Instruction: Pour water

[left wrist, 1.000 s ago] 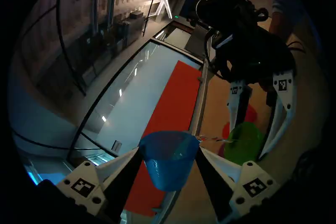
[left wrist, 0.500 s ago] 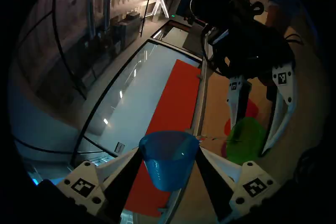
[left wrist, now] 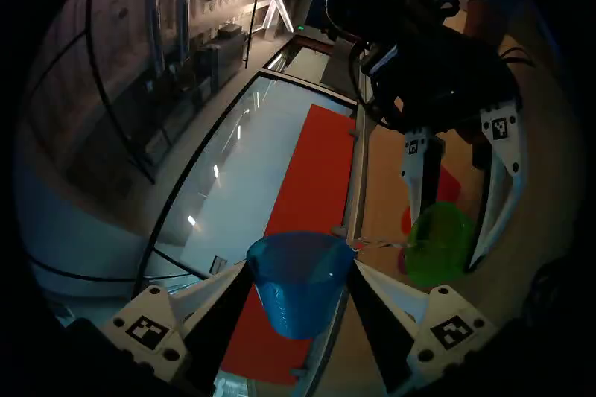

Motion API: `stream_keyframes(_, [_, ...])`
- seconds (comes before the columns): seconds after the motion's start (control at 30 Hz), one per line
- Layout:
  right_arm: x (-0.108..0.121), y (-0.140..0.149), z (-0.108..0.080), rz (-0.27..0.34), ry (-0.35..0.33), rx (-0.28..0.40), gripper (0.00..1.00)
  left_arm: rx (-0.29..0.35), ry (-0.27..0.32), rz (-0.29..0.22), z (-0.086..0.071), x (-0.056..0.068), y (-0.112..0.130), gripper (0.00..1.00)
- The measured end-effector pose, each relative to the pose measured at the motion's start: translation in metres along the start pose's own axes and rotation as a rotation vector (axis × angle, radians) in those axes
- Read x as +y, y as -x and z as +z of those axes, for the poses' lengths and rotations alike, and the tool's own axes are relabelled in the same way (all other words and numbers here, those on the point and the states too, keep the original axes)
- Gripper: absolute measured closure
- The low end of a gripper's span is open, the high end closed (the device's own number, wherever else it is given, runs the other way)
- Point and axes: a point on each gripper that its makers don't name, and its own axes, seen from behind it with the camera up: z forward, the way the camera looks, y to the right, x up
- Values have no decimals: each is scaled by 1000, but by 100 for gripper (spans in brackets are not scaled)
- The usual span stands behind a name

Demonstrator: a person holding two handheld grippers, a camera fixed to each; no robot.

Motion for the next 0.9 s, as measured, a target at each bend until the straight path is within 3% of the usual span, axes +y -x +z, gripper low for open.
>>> stream_keyframes(0.9, [-1,2,2,-6,0,-5,11,-5,-10,112,2,-7,-1,14])
